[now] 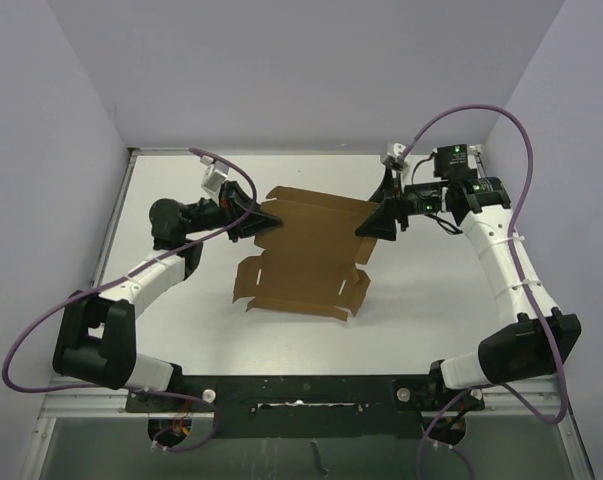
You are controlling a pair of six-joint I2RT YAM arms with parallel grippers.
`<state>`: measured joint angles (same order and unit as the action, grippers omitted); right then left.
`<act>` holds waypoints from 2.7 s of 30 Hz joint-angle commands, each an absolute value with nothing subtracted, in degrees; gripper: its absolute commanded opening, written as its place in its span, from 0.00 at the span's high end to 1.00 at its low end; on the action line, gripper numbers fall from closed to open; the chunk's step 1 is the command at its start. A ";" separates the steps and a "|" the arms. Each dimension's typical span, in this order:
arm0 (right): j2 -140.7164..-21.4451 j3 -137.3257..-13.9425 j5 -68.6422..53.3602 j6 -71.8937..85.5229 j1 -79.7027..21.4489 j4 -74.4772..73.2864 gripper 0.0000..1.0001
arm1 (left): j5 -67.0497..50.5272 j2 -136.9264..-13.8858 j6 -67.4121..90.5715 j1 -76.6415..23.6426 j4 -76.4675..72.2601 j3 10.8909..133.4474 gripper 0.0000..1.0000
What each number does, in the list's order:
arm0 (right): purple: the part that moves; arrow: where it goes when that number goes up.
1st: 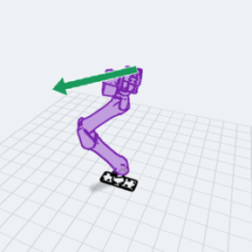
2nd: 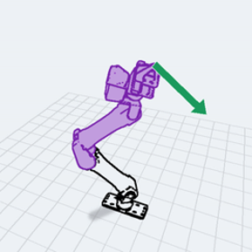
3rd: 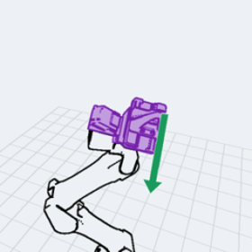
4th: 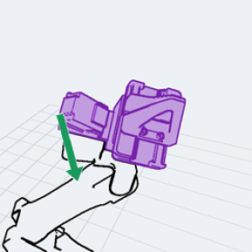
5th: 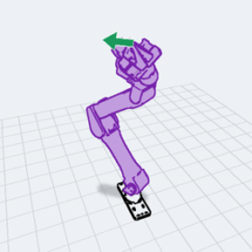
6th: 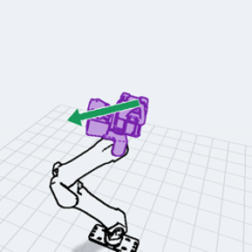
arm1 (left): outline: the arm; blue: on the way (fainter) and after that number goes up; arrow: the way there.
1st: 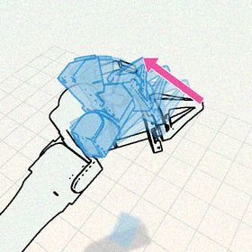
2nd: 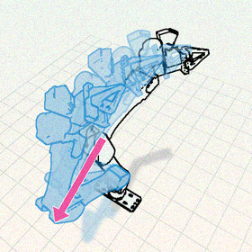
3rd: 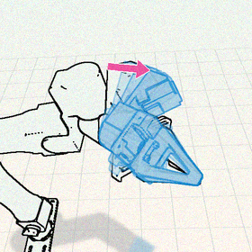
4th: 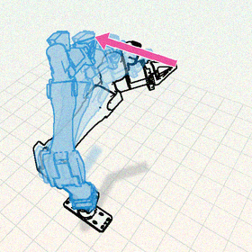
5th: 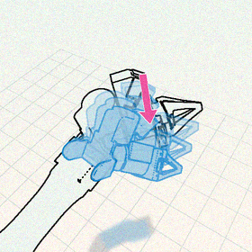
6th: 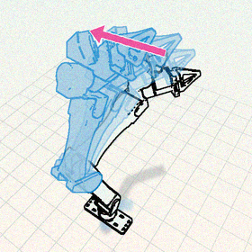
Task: Fold the paper box
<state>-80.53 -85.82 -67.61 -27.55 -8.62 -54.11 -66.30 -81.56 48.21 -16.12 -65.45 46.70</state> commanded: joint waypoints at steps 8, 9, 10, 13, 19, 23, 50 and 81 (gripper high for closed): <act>-80.28 -86.17 -70.25 -29.45 -10.35 -53.90 0.87 | -66.01 -81.01 49.71 -16.30 -70.14 49.26 1.00; -80.21 -86.21 -70.33 -29.69 -10.26 -54.12 0.88 | -66.01 -81.03 49.68 -16.33 -70.14 49.23 1.00; -80.07 -86.31 -70.51 -29.89 -10.28 -54.31 0.90 | -66.01 -81.03 49.66 -16.30 -70.14 49.22 1.00; -79.90 -86.44 -71.00 -30.59 -9.82 -54.99 1.00 | -66.01 -80.99 49.57 -16.26 -70.13 49.22 1.00; -78.94 -85.95 -73.02 -32.23 -8.33 -55.71 1.00 | -65.84 -81.11 49.49 -16.09 -69.61 49.45 1.00; -78.30 -85.10 -72.89 -30.61 -7.04 -54.43 1.00 | -65.54 -81.36 49.76 -16.09 -69.24 49.66 0.95; -83.67 -85.24 -70.47 -33.43 11.58 -59.86 1.00 | -39.03 -71.80 31.29 -11.17 -36.87 34.50 0.38; -89.41 -88.91 -67.57 -39.29 5.24 -63.37 1.00 | -31.80 -84.59 26.29 -21.18 -42.80 28.72 0.37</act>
